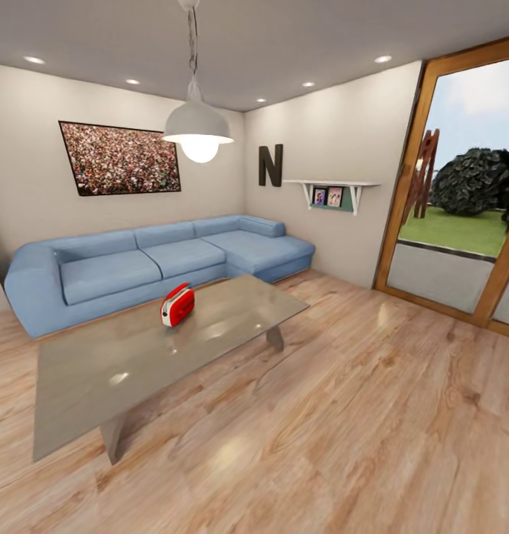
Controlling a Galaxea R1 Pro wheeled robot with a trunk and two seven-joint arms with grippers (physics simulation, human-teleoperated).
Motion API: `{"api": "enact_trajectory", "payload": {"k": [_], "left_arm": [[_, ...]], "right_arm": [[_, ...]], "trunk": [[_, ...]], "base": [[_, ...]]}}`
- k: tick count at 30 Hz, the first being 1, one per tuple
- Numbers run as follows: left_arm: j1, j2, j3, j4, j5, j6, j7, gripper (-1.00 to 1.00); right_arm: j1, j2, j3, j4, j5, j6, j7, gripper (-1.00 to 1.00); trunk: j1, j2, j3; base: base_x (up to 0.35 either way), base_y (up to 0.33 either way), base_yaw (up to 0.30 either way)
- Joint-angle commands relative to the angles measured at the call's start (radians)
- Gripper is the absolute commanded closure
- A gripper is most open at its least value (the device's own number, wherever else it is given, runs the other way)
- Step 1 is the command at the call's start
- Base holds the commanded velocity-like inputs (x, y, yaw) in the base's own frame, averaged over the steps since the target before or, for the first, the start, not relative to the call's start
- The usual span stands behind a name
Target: Turn on the radio receiver that's on the table in the living room.
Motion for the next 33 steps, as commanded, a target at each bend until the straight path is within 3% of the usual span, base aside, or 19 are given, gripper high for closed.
{"api": "enact_trajectory", "payload": {"k": [1,33], "left_arm": [[0.000,0.000,0.000,0.000,0.000,0.000,0.000,-1.00],[0.000,0.000,0.001,-0.001,0.003,0.000,0.000,-1.00]], "right_arm": [[0.000,0.000,0.000,0.000,0.000,0.000,0.000,-1.00],[0.000,0.000,0.000,0.000,0.001,0.000,0.000,-1.00]], "trunk": [[0.000,0.000,0.000],[0.000,0.000,0.000]], "base": [[0.266,-0.162,0.000],[0.293,-0.116,0.000]]}}
